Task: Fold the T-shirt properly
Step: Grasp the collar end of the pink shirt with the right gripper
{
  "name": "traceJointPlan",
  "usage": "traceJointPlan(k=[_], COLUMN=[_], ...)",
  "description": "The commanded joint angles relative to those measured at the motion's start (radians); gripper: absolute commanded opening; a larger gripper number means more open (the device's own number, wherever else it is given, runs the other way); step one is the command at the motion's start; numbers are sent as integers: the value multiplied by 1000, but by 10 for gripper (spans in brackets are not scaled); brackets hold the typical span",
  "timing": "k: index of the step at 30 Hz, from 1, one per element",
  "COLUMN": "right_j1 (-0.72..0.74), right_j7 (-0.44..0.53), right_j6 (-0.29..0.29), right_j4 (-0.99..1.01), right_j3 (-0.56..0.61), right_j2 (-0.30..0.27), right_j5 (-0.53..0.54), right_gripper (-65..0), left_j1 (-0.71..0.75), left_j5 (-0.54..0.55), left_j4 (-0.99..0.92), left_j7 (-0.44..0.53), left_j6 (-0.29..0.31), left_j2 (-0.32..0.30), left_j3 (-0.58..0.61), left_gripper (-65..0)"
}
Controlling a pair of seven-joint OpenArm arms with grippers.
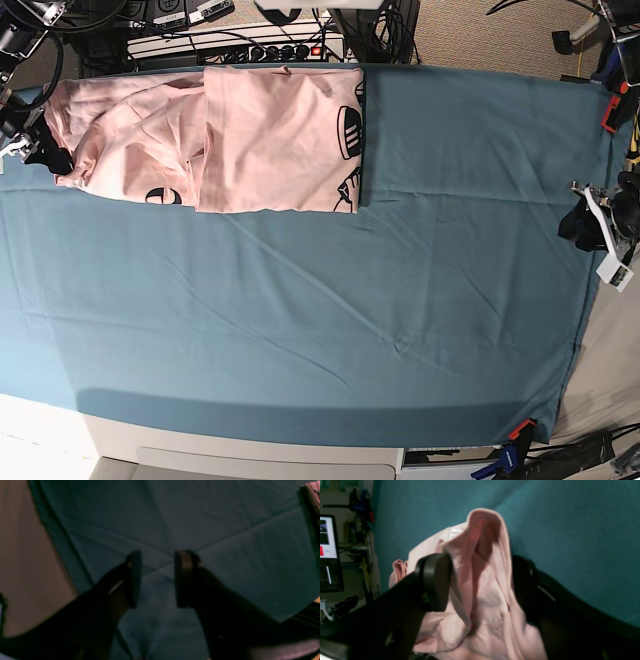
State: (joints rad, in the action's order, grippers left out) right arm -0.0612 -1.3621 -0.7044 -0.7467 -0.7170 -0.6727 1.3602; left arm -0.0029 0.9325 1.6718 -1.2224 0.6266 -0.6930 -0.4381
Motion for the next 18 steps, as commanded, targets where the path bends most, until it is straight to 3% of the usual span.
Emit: traceJointPlan(k=[1, 15, 18], right_j1=[-3, -9, -14], right_j7=[-34, -34, -34], right_j6=[6, 6, 6], right_j4=[-4, -4, -4], right_j3=[5, 5, 5], right_j2=[-14, -14, -14], right_j5=[-21, 84, 98], right_gripper=[-267, -276, -345], left_j1=[-14, -14, -14], left_j5=[14, 14, 14], left_j4=[14, 14, 14], left_j7=[18, 18, 18], left_j6=[2, 3, 3], left_j2=[-25, -25, -25], left_j3=[-10, -10, -10], left_gripper=[-413, -413, -413])
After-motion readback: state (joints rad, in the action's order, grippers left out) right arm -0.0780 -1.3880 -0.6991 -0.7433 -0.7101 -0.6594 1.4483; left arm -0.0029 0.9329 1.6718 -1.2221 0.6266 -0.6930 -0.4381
